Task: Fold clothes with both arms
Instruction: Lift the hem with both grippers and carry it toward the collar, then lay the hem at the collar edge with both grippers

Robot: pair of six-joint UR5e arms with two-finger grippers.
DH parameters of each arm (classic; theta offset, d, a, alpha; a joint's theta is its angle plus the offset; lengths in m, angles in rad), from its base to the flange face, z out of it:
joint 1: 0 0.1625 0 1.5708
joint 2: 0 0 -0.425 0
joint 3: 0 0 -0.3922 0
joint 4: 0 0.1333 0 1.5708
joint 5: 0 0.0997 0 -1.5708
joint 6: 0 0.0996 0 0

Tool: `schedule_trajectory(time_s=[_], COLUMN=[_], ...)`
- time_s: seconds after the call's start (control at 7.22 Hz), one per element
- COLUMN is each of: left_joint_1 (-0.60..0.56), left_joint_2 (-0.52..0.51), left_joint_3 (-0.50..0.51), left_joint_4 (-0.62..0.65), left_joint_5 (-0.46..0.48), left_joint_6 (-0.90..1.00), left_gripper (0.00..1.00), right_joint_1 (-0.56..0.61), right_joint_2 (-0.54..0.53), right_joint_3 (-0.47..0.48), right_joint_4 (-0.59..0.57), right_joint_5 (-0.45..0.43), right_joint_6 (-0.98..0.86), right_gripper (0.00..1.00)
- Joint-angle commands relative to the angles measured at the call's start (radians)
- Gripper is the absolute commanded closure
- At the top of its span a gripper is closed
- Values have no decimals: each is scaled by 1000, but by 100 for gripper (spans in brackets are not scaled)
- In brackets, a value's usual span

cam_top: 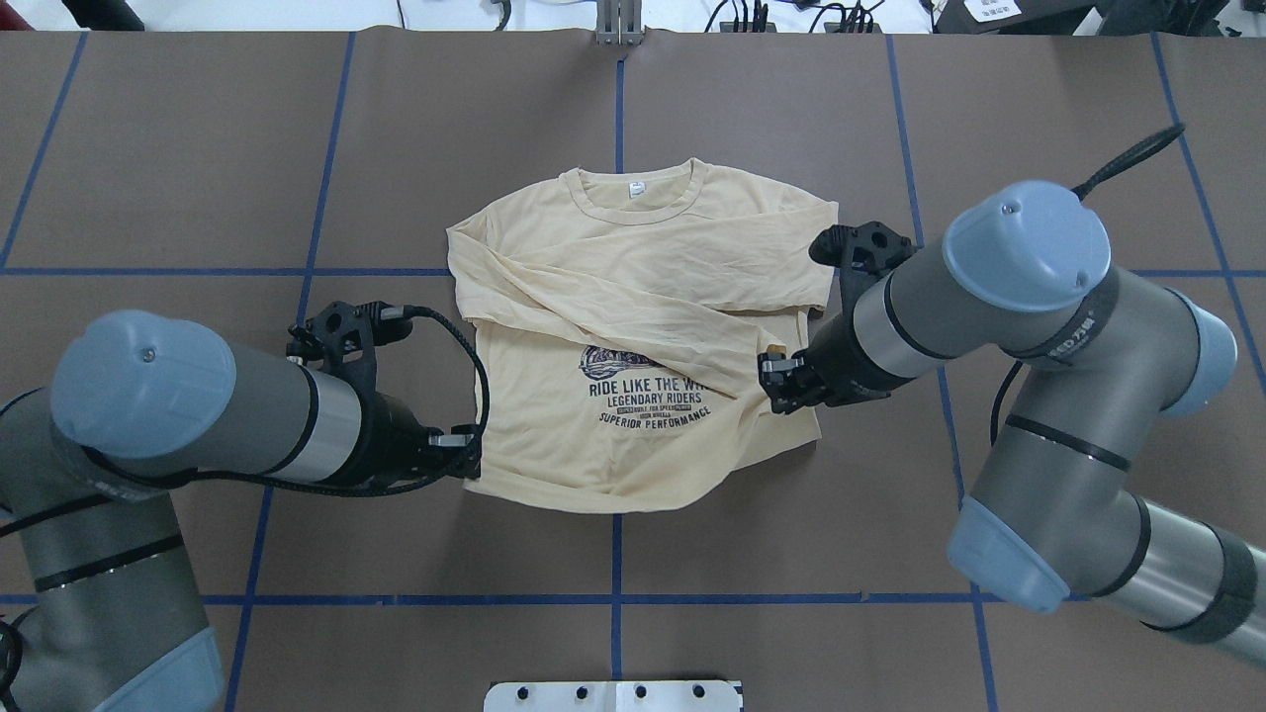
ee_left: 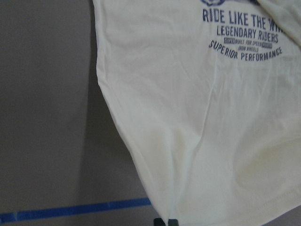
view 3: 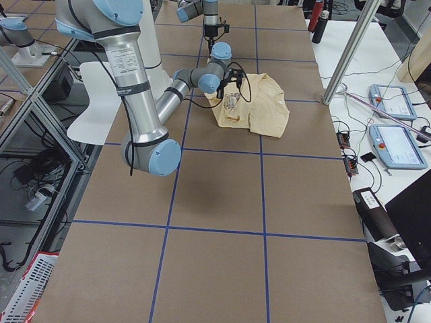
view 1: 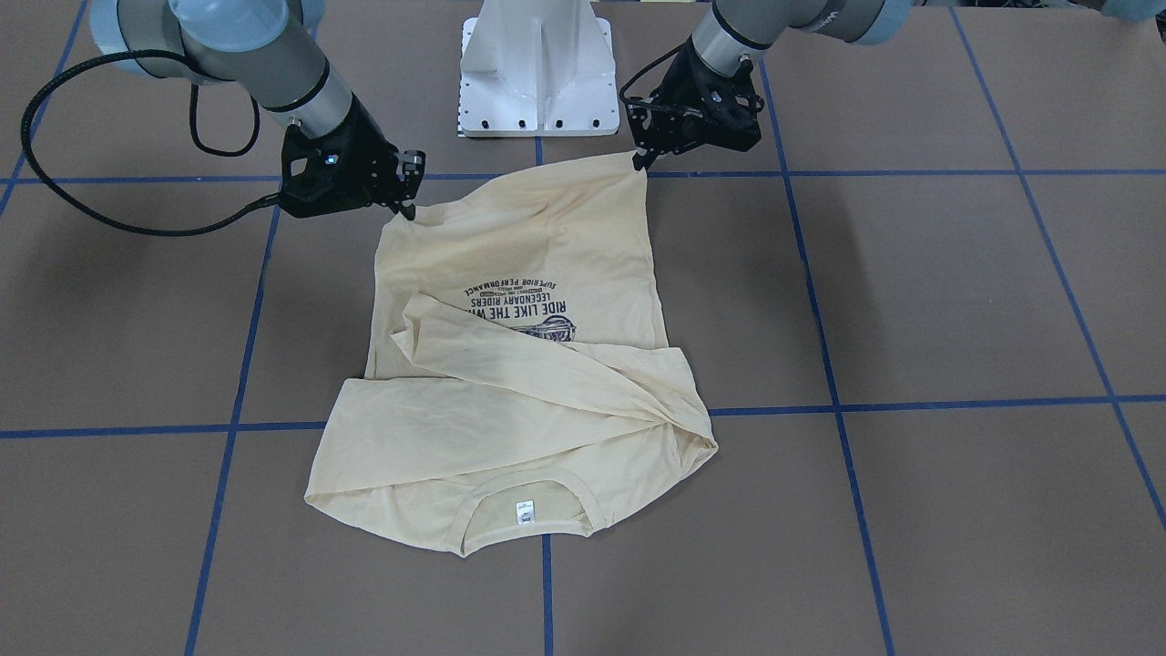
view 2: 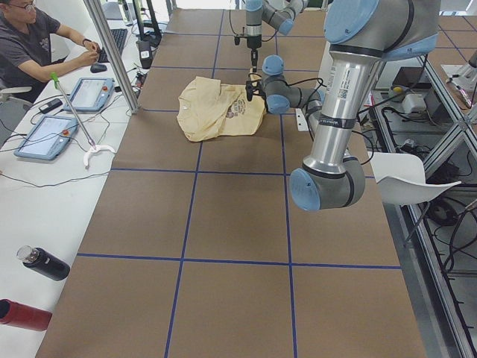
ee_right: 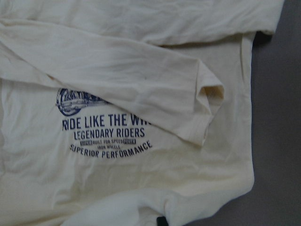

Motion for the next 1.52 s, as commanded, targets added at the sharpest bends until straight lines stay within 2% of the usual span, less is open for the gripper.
schedule_trajectory(time_s=[0.0, 0.14, 0.28, 0.42, 0.55, 0.69, 0.83, 0.97, 1.25, 1.39], left_joint_1=[-165, -237, -287, -317, -325, -324, -322, -322, -319, -313], left_joint_2=[-139, -193, -213, -235, -262, -278, -293, -299, -388, -413], left_joint_3=[160, 243, 270, 292, 356, 491, 634, 699, 817, 886], left_joint_4=[-3, -11, -18, -18, -32, -147, -305, -366, -385, -452], left_joint_5=[-13, -57, -69, -69, -69, -69, -66, -64, -58, -56], left_joint_6=[71, 123, 138, 151, 158, 168, 161, 162, 162, 159], left_gripper=[100, 100, 100, 100, 100, 100, 100, 100, 100, 100], right_joint_1=[127, 159, 189, 216, 239, 244, 244, 243, 238, 233], right_joint_2=[87, 98, 133, 167, 220, 285, 320, 359, 388, 396], right_joint_3=[-144, -186, -224, -258, -339, -495, -659, -745, -800, -818], right_joint_4=[0, 0, 0, 2, 3, 114, 287, 343, 347, 347], right_joint_5=[-2, -3, -3, -3, -7, -20, -34, -42, -68, -69], right_joint_6=[-113, -156, -161, -164, -185, -190, -188, -188, -188, -188], right_gripper=[100, 100, 100, 100, 100, 100, 100, 100, 100, 100])
